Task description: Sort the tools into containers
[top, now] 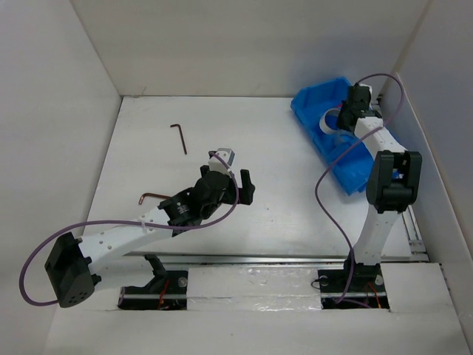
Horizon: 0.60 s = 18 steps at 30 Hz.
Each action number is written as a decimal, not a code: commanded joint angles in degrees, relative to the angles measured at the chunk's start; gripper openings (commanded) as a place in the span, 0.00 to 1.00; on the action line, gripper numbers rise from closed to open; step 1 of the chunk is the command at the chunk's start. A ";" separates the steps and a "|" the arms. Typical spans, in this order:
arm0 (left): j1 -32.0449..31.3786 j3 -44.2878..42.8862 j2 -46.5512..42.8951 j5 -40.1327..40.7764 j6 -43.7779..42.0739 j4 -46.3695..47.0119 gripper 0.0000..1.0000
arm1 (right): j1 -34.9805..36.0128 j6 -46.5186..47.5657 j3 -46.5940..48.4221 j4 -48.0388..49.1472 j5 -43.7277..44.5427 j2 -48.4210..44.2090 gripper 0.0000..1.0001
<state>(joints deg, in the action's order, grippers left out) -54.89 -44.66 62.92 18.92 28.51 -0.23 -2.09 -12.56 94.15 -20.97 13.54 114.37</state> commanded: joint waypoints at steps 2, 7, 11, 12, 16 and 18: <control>-0.13 0.28 -0.86 1.12 -0.39 1.37 0.99 | -1.34 1.57 -2.83 -5.31 4.83 -1.86 0.00; -0.13 0.19 -0.78 1.65 -0.39 1.20 0.99 | -1.34 1.39 -3.27 -6.01 6.23 -2.31 0.00; -0.13 0.02 -0.78 1.47 -0.39 1.11 0.99 | -1.34 1.39 -2.92 -6.62 6.50 -1.17 0.00; -0.13 0.10 -0.78 1.65 -0.39 1.02 0.99 | -1.34 1.48 -2.57 -6.80 6.41 -0.55 0.00; -0.13 0.19 -1.39 2.18 -0.30 0.85 0.99 | -0.81 0.96 1.55 -9.87 7.29 3.05 0.03; -0.13 0.28 -1.48 2.09 -0.30 0.84 0.99 | 0.32 0.61 3.58 -11.81 9.38 4.89 0.16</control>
<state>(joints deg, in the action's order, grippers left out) -54.89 -44.66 62.92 20.01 28.51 -0.27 -2.63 -11.84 94.54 -28.05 19.20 116.71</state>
